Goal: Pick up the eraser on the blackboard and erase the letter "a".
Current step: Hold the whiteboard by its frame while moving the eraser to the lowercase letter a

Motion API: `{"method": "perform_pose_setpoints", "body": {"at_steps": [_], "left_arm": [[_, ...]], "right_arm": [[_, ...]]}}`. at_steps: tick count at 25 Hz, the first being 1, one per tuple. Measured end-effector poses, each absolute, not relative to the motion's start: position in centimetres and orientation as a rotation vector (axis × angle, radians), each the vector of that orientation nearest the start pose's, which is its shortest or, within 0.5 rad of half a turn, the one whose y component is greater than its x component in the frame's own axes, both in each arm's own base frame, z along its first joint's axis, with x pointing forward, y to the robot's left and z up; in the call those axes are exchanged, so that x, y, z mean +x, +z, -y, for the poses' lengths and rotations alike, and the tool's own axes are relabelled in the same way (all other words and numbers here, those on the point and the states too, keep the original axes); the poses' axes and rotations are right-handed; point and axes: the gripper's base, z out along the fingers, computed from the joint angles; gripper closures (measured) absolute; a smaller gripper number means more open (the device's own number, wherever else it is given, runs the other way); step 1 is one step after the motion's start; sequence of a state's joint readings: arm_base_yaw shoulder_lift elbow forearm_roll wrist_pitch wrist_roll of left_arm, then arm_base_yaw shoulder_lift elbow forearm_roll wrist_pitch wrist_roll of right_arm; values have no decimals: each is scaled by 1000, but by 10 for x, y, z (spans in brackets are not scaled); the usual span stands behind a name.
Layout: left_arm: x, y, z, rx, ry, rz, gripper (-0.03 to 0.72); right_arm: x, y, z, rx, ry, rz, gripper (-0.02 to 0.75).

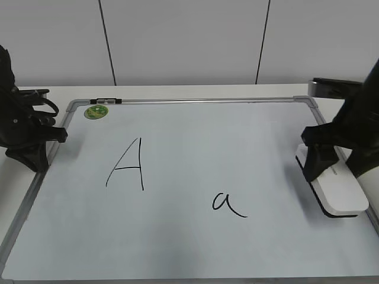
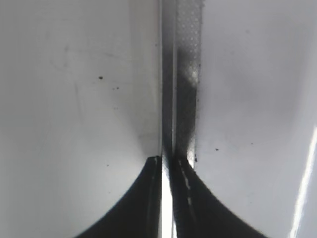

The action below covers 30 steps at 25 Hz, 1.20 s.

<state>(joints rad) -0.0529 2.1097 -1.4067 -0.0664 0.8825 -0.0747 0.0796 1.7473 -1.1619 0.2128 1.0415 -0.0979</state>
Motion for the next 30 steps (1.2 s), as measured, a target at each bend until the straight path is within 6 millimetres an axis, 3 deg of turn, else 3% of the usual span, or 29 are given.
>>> {"method": "perform_pose_setpoints", "body": {"at_steps": [3,5,6,7,18,22,30], "left_arm": [[401,128,26,-95,-88,-3070,659],[401,128,26,-96,-89,-3070,659],[401,128,26,-96,-89,-3070,659],[401,128,26,-96,-89,-3070,659],[401,128,26,-95,-91,-3072,659],[401,128,26,-96,-91,-3072,659],[401,128,26,-96,-91,-3072,659]], "right_arm": [[325,220,-75,-297,216,-3085,215],[325,220,-75,-299,213,-3089,215],[324,207,-91,-375,209,-3121,215],[332,215,-101,-404,188,-3123,215],[351,178,-161,-614,125,-3154,215],[355,157,-169,-623,119,-3158,215],[357,148,-171,-612,131,-3172,215]]}}
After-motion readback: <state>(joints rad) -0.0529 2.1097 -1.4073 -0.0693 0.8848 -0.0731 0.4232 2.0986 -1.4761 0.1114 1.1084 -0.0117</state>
